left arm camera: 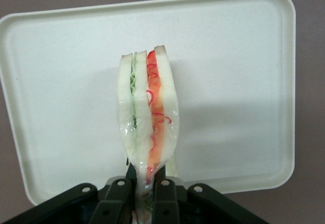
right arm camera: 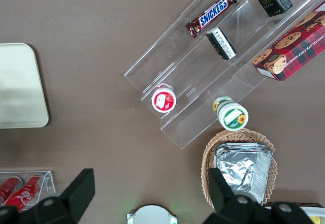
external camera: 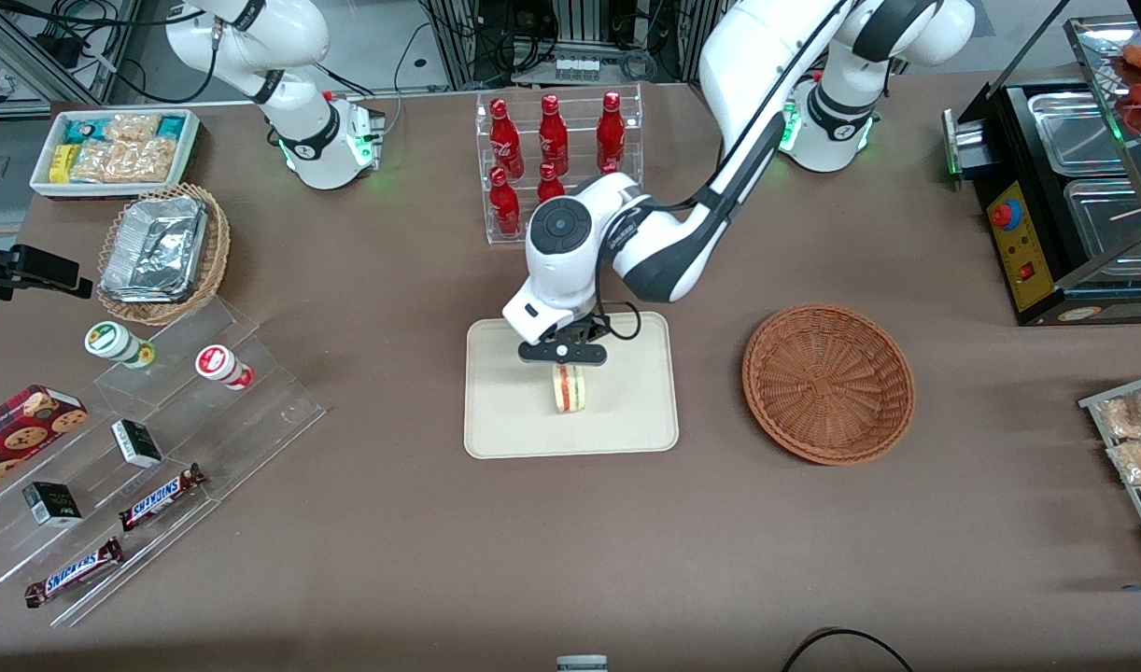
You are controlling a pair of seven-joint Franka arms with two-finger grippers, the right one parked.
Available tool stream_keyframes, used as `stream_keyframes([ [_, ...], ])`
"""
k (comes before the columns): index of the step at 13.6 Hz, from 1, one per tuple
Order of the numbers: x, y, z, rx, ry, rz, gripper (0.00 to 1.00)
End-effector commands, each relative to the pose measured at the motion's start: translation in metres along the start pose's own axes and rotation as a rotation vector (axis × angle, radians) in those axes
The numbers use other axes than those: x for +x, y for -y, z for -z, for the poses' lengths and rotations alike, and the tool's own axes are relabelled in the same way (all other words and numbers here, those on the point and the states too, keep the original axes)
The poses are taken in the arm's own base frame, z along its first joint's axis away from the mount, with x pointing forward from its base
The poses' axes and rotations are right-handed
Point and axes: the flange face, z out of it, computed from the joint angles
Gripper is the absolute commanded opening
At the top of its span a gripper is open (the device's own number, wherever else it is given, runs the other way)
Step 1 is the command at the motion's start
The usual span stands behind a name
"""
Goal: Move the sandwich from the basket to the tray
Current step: 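Carry the sandwich with the left gripper over the cream tray, then lower the sandwich onto the tray and open the left gripper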
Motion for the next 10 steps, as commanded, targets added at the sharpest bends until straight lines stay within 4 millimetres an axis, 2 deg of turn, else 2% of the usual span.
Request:
stream_keyframes([
  [1, 0.007, -0.007, -0.018, -0.01, -0.025, -0.016, 0.0],
  [5, 0.008, -0.004, -0.036, 0.001, -0.019, -0.023, 0.0],
  [6, 0.007, -0.004, -0.039, 0.006, -0.019, -0.023, 0.11],
  [7, 0.007, -0.004, -0.04, 0.008, -0.017, -0.019, 0.7],
  [8, 0.007, -0.004, -0.039, 0.007, -0.018, -0.019, 0.99],
  [10, 0.011, -0.001, -0.028, 0.0, -0.025, -0.008, 1.0],
])
